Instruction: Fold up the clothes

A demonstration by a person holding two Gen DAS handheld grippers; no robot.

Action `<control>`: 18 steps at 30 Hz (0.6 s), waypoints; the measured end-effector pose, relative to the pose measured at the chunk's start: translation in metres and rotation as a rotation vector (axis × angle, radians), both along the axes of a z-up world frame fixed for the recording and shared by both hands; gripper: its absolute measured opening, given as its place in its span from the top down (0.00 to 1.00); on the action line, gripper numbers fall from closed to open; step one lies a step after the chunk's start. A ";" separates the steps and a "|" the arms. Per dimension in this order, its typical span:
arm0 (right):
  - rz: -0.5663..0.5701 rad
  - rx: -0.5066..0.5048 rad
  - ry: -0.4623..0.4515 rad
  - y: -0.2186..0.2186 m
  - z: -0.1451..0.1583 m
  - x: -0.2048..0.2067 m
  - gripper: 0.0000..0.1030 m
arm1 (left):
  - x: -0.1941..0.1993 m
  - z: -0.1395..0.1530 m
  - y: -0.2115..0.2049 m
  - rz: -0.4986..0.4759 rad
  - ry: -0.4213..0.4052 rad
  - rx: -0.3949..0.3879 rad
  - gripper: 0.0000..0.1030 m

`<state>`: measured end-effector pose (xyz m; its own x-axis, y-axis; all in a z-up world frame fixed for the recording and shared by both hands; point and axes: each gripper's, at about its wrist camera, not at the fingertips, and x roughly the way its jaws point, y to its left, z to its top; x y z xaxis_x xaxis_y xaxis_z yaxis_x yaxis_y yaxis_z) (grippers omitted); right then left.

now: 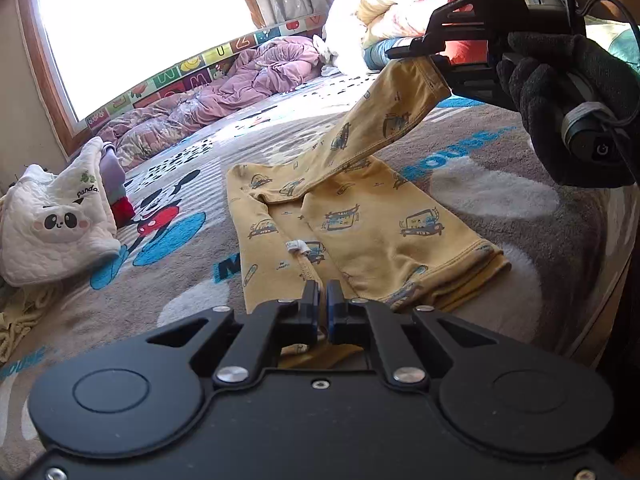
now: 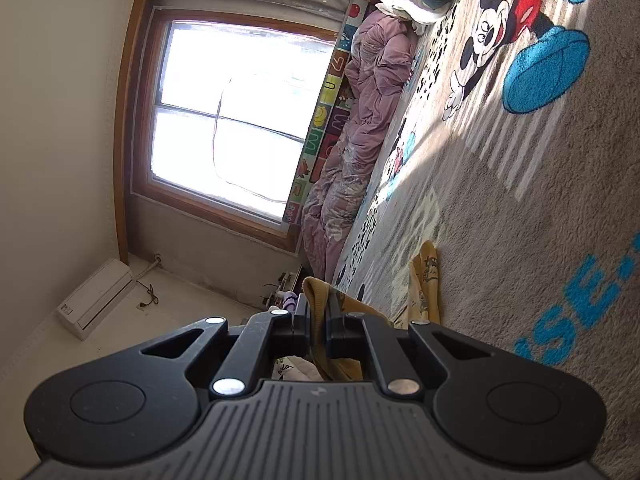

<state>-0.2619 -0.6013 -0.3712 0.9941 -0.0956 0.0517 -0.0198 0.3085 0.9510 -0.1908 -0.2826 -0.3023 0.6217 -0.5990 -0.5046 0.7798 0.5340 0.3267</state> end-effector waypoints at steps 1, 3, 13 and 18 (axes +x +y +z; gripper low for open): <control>-0.005 -0.001 0.000 -0.001 0.000 -0.001 0.92 | 0.001 -0.002 -0.001 -0.003 0.014 0.003 0.98; -0.016 0.006 0.001 -0.003 -0.001 -0.003 0.92 | 0.004 -0.006 -0.004 -0.020 0.055 0.005 0.98; 0.017 0.036 0.103 -0.004 -0.015 0.004 0.91 | 0.060 0.029 0.049 -0.056 0.324 -0.264 0.74; 0.020 0.041 0.135 -0.003 -0.018 0.004 0.88 | 0.067 0.023 0.053 -0.035 0.336 -0.249 0.79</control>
<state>-0.2575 -0.6040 -0.3895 0.9935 -0.0754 -0.0858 0.1032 0.2704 0.9572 -0.1240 -0.2300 -0.2789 0.4243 -0.7462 -0.5129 0.8402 0.5356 -0.0842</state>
